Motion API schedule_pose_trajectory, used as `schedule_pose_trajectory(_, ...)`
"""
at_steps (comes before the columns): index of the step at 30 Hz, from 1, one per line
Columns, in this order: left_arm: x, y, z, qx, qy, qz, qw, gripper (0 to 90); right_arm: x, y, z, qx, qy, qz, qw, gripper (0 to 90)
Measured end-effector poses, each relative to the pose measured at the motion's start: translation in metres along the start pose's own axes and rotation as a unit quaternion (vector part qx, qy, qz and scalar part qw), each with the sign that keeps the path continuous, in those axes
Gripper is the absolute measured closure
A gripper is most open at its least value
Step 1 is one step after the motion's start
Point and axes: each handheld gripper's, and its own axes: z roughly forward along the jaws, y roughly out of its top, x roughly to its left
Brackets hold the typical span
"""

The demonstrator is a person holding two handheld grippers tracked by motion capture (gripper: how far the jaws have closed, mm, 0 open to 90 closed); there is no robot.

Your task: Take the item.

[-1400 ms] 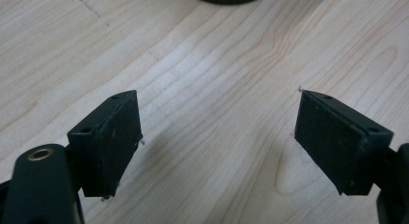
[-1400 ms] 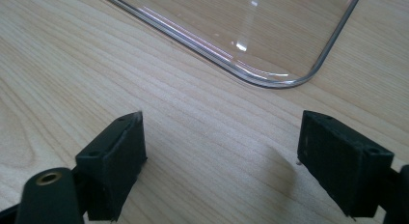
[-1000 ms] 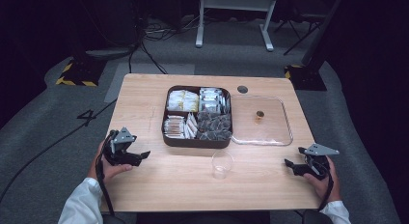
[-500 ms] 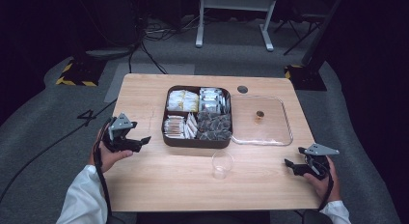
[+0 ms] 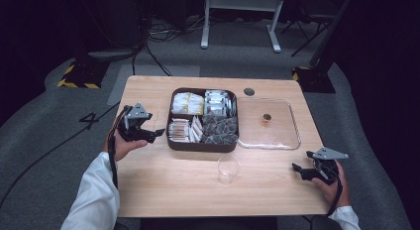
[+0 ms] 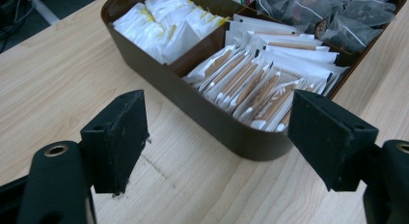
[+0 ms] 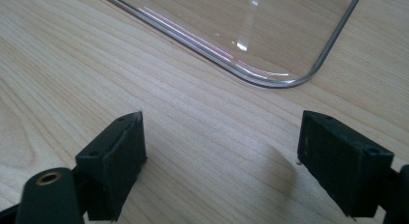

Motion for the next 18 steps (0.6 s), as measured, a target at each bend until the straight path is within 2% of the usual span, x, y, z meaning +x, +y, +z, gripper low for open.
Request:
schedule_pose_trajectory(9, 0.008, 0.020, 0.008, -0.007, -0.004, 0.010, 0.9999, 24.7, 0.000, 0.000, 0.000, 0.000, 0.000, 0.000, 1.0000, 17.5)
schedule_pose_trajectory(12, 0.009, 0.023, 0.012, -0.005, -0.008, 0.005, 0.9999, 25.2, 0.000, 0.000, 0.000, 0.000, 0.000, 0.000, 1.0000, 17.5)
schedule_pose_trajectory(15, 0.011, 0.030, 0.019, -0.003, -0.009, 0.012, 0.9999, 26.3, 0.000, 0.000, 0.000, 0.000, 0.000, 0.000, 1.0000, 17.5)
schedule_pose_trajectory(18, 0.011, 0.035, 0.026, -0.002, -0.020, 0.013, 0.9997, 27.6, 0.000, 0.000, 0.000, 0.000, 0.000, 0.000, 1.0000, 17.5)
